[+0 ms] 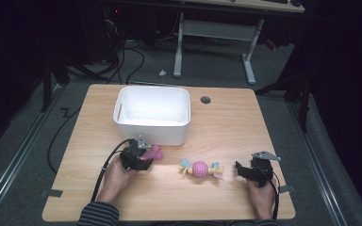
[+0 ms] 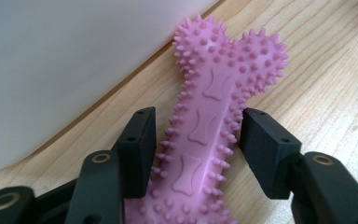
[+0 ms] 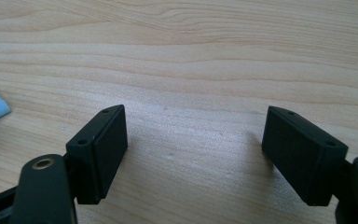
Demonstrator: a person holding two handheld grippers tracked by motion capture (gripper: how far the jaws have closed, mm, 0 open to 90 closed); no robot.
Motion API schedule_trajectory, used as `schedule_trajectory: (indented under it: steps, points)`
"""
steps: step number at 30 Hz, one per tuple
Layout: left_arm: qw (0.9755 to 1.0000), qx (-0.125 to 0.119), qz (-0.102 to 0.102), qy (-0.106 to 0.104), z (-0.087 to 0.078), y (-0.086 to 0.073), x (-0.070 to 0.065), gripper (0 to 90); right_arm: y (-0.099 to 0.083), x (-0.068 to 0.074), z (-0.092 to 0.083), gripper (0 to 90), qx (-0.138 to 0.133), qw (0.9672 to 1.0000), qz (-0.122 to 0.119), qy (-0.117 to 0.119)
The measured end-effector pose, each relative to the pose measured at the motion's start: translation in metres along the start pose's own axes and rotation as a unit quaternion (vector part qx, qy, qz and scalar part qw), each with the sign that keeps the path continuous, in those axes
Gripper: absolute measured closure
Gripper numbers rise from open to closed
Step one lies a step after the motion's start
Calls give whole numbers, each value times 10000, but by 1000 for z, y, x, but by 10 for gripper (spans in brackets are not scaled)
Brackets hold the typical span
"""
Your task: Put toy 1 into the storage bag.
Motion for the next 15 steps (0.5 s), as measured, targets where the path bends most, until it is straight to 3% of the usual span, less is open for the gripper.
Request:
schedule_trajectory:
  steps: [15]
  points:
    - [9995, 67, 294, -23, -1, 1, -7, 586, 0, 0, 0, 221, 1, 10000, -2, 2]
Point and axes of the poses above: each handheld gripper's, and its own axes: z roughly forward along the jaws, y roughly out of its top, x roughly to its left, the point moved 4 cm from there along z, roughly forward along the jaws, and after that the axes turned 8 degrees about -y, right-handed, at the moved point
